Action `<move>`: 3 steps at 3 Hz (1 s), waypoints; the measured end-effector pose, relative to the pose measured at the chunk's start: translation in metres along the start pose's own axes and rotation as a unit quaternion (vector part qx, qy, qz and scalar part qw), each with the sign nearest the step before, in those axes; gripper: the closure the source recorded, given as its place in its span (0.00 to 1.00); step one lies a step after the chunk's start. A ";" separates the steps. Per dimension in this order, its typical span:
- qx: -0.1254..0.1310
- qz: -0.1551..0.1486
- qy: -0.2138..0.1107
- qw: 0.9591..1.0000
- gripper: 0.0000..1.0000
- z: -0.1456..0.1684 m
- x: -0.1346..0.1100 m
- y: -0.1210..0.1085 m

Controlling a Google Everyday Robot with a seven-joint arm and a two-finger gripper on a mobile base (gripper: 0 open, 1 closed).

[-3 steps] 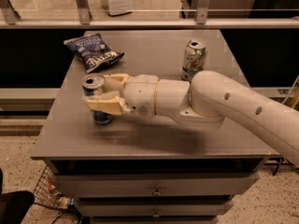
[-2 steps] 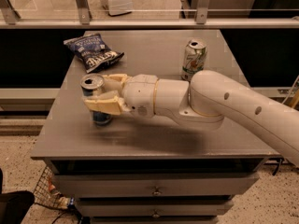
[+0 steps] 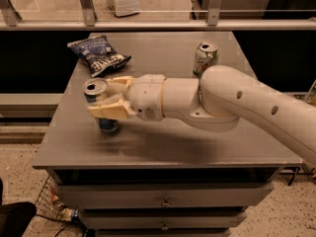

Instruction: Knock redbull can over

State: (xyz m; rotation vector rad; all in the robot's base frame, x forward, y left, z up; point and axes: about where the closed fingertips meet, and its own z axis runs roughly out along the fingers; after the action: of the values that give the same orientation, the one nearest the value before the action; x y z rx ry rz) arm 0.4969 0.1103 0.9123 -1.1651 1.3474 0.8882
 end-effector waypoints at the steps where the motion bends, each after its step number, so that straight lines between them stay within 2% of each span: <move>1: -0.016 -0.035 0.072 0.997 1.00 0.001 -0.018 0.004; 2: -0.028 -0.074 0.155 0.985 1.00 -0.001 -0.033 0.005; 3: -0.022 -0.084 0.234 0.968 1.00 -0.008 -0.028 -0.002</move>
Offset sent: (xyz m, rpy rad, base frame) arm 0.0116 -0.0397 0.0218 -0.6706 0.0724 -0.0464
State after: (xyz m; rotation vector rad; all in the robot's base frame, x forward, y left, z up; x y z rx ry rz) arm 0.4944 0.1059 0.9410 -1.5649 1.5765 0.5393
